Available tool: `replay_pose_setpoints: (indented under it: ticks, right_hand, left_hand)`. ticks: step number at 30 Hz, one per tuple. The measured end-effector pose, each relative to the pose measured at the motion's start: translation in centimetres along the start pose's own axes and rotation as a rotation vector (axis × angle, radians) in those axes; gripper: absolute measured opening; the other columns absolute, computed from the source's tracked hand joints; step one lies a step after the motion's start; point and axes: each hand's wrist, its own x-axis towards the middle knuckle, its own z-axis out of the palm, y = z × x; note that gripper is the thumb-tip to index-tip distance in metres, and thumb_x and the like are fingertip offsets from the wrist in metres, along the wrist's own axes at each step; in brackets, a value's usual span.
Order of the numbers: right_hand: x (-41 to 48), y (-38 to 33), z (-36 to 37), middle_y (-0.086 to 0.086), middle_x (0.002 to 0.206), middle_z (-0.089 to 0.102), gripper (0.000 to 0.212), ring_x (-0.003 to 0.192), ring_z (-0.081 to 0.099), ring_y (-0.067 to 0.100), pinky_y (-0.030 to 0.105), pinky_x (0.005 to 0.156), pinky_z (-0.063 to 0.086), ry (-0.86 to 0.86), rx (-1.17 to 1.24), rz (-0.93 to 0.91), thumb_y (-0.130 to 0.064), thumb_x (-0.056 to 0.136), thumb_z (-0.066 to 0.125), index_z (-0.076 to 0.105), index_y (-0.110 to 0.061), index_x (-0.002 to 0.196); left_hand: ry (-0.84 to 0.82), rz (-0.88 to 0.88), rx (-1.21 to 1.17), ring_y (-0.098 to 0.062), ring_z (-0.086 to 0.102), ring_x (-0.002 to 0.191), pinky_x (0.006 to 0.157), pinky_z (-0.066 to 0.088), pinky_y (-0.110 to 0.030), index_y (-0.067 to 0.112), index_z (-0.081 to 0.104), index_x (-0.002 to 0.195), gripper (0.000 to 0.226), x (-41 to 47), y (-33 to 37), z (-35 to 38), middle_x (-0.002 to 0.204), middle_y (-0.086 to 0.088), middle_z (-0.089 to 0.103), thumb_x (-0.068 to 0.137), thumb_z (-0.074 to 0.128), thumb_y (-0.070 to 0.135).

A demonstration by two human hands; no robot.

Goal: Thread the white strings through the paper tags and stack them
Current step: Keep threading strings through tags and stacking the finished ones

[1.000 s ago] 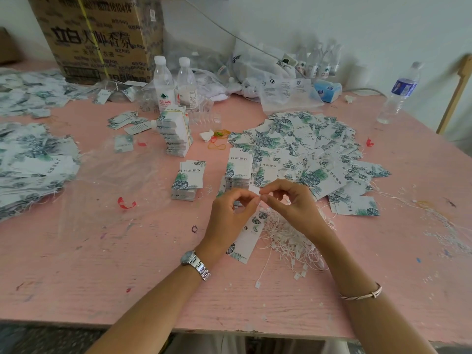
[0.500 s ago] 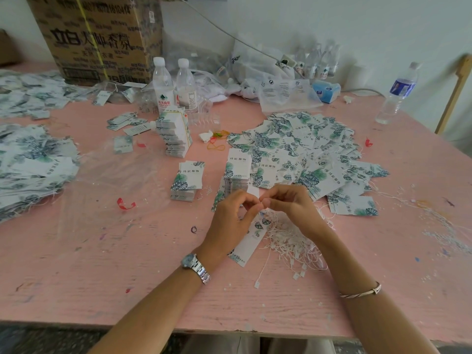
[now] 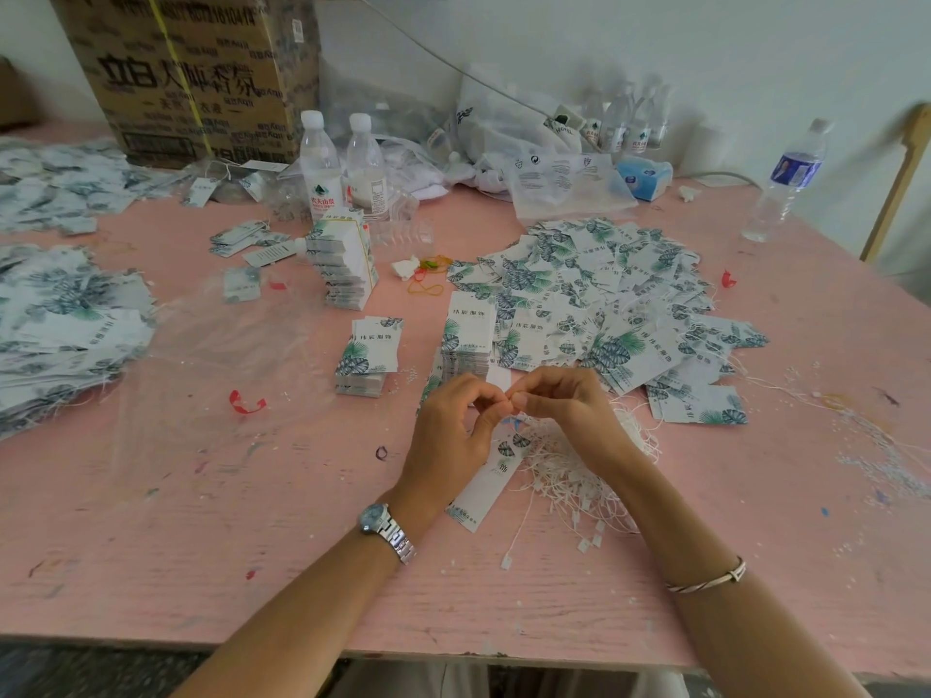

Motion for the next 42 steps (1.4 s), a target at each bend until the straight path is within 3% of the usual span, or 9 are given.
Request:
replay_pose_setpoints:
  ticks: [12,17,20,24,29,32,37,39,42]
  right_hand:
    - [-0.1,-0.1,0.1,0.018,0.083,0.073,0.004,0.08,0.067,0.029,0.035,0.081,0.055,0.016,-0.011,-0.01,0.003,0.085,0.07,0.073,-0.001,0.085]
    - [0.0,-0.1,0.0,0.007,0.081,0.074,0.008,0.078,0.069,0.017,0.022,0.076,0.054,0.01,0.037,-0.019,0.002,0.087,0.068,0.074,-0.003,0.09]
    - [0.1,0.0,0.0,0.003,0.078,0.072,0.006,0.074,0.064,0.012,0.02,0.073,0.05,0.003,0.092,-0.014,-0.001,0.088,0.067,0.072,-0.001,0.092]
    - [0.2,0.2,0.1,0.004,0.072,0.063,0.009,0.069,0.05,0.014,0.024,0.069,0.04,0.005,0.186,0.007,-0.01,0.084,0.068,0.073,-0.006,0.09]
    - [0.4,0.3,-0.4,0.003,0.076,0.066,0.009,0.068,0.052,0.012,0.021,0.069,0.043,0.019,0.362,0.036,-0.009,0.084,0.067,0.073,-0.009,0.09]
    - [0.6,0.1,-0.8,0.003,0.076,0.067,0.012,0.067,0.053,0.011,0.019,0.068,0.046,0.066,0.475,0.031,-0.007,0.085,0.064,0.075,-0.011,0.085]
    - [0.7,0.0,-1.0,0.001,0.078,0.066,0.009,0.067,0.052,0.009,0.018,0.066,0.047,0.119,0.589,0.018,-0.006,0.087,0.063,0.07,-0.01,0.088]
    - [0.8,-0.1,-1.3,-0.001,0.078,0.066,0.007,0.067,0.052,0.008,0.017,0.065,0.047,0.17,0.644,0.016,-0.007,0.088,0.063,0.068,-0.009,0.093]
    - [0.9,-0.3,-1.9,-0.004,0.077,0.065,0.008,0.066,0.049,0.007,0.017,0.063,0.045,0.271,0.658,0.016,-0.008,0.09,0.058,0.065,-0.01,0.093]
  left_hand:
    - [-0.006,-0.027,0.01,-0.012,0.06,0.078,0.074,0.049,-0.026,0.006,0.069,0.087,0.01,0.0,0.1,0.0,0.083,0.001,0.065,0.091,0.071,0.014]
    - [0.004,-0.04,-0.052,-0.007,0.059,0.079,0.075,0.045,-0.016,0.012,0.067,0.087,0.007,0.4,0.0,-0.1,0.082,0.008,0.063,0.092,0.072,0.016]
    - [0.01,-0.074,-0.079,-0.011,0.061,0.081,0.075,0.048,-0.022,0.014,0.068,0.091,0.012,0.5,-0.3,0.0,0.086,0.007,0.066,0.092,0.072,0.025]
    - [0.016,-0.161,-0.152,-0.011,0.062,0.086,0.075,0.043,-0.011,0.018,0.07,0.097,0.032,0.5,-0.4,-0.1,0.092,0.011,0.067,0.088,0.07,0.048]
    - [-0.035,-0.233,-0.213,-0.01,0.066,0.097,0.085,0.053,-0.032,0.016,0.071,0.11,0.046,0.6,-0.6,-0.4,0.101,0.008,0.072,0.097,0.046,0.053]
    - [-0.132,-0.318,-0.29,-0.006,0.067,0.088,0.08,0.053,-0.031,0.018,0.07,0.113,0.053,0.7,-0.5,-0.6,0.096,0.007,0.074,0.095,0.04,0.058]
    - [-0.248,-0.37,-0.363,-0.03,0.062,0.069,0.06,0.045,-0.039,0.025,0.07,0.109,0.034,0.9,-0.4,-0.8,0.084,-0.011,0.071,0.094,0.045,0.043]
    - [-0.279,-0.395,-0.413,-0.011,0.056,0.055,0.053,0.042,-0.026,0.022,0.069,0.11,0.027,0.9,-0.4,-0.9,0.071,0.005,0.07,0.092,0.051,0.031]
    - [-0.284,-0.437,-0.543,-0.002,0.065,0.071,0.066,0.048,-0.016,0.014,0.067,0.117,0.024,1.0,-0.4,-1.0,0.076,0.009,0.071,0.095,0.062,0.008]
